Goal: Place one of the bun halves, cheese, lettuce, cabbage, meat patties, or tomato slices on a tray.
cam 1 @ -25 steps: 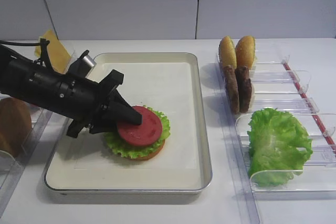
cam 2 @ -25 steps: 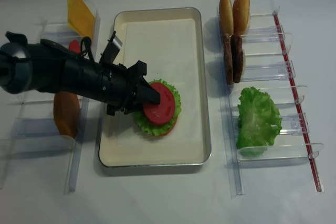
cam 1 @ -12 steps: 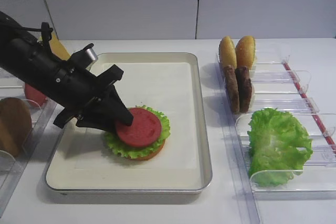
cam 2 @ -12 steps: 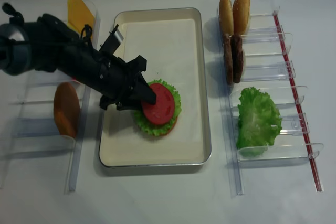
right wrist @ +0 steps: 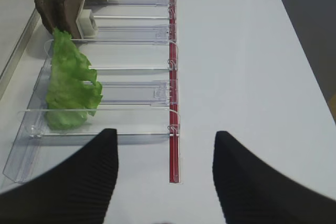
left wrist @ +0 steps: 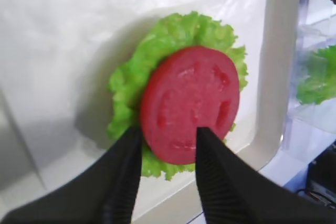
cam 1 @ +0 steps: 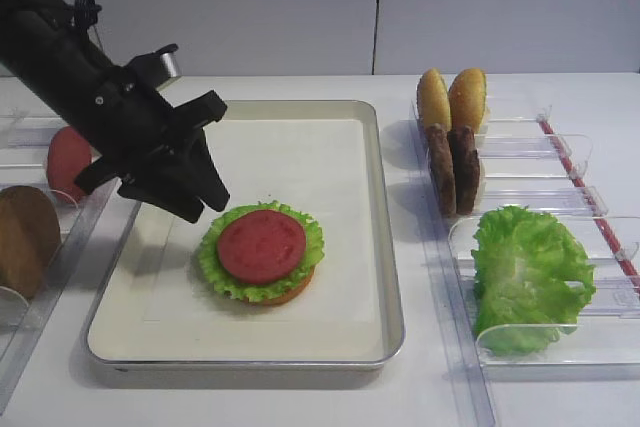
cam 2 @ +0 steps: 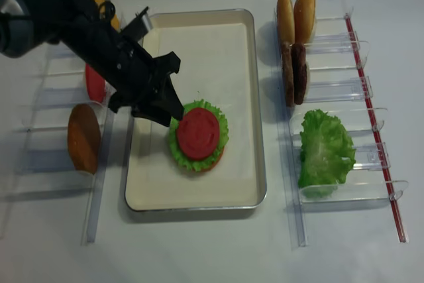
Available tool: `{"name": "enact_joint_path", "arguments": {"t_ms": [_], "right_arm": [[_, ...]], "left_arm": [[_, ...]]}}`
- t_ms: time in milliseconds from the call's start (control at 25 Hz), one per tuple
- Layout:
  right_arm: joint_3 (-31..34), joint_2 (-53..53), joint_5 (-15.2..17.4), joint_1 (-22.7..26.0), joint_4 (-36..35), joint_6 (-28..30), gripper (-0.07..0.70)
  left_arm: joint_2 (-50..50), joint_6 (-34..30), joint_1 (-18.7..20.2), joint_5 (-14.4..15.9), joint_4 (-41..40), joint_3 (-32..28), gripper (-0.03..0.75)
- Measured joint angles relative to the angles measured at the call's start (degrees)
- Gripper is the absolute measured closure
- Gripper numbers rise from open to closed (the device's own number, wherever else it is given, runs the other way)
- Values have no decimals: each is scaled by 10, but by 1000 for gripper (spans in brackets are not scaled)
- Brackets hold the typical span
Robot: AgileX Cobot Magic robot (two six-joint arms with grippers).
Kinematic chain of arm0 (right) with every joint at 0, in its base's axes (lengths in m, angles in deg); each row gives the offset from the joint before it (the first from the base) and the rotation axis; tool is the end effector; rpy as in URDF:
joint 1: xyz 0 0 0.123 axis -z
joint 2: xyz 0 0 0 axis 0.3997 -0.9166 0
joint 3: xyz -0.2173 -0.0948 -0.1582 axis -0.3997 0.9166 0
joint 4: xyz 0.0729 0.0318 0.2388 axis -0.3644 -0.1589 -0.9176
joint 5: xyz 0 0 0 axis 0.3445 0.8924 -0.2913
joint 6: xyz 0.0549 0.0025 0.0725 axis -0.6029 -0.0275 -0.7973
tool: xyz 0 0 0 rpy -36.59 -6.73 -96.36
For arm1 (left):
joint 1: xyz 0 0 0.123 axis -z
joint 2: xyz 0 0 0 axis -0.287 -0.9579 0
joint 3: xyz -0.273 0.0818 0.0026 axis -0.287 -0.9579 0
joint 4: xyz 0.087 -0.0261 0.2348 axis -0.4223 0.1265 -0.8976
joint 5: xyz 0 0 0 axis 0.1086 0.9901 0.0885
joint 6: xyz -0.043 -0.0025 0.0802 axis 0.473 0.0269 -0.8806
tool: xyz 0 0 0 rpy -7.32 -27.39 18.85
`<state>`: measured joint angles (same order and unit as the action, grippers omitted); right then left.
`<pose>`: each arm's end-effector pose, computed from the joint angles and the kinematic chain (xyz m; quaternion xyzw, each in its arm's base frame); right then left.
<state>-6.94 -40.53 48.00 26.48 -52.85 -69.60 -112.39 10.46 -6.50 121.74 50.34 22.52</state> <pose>-0.0074 0.0086 0.2637 -0.0021 0.8741 0.0258 0.4850 0.3326 -0.1136 0.2212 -0.0669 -0.9499 0.3044 0.0242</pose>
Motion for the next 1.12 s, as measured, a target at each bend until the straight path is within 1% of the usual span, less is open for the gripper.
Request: {"name": "enact_joint_path", "arguments": {"t_ms": [120, 200, 360, 480, 560, 640, 720, 920, 1040, 1120], "right_arm": [[0, 0, 0, 0, 0, 0, 193], [0, 0, 0, 0, 1, 0, 193], [0, 0, 0, 0, 1, 0, 193], [0, 0, 0, 0, 1, 0, 193], [0, 0, 0, 0, 1, 0, 193], [0, 0, 0, 0, 1, 0, 193], [0, 0, 0, 0, 1, -1, 193], [0, 0, 0, 0, 1, -1, 193], [0, 0, 0, 0, 1, -1, 193], [0, 0, 0, 0, 1, -2, 193]], "left_arm": [[0, 41, 0, 5, -59, 44, 480], [4, 63, 0, 6, -92, 62, 480], [35, 87, 1, 11, -143, 71, 480], [69, 122, 15, 14, -236, 71, 480], [102, 141, 30, 15, -283, 66, 480], [141, 148, 43, 15, -313, 50, 480], [186, 154, 50, 18, -330, 22, 480], [331, 167, 51, 24, -362, -85, 480], [420, 175, 51, 28, -379, -132, 480], [478, 184, 51, 31, -388, -151, 480]]}}
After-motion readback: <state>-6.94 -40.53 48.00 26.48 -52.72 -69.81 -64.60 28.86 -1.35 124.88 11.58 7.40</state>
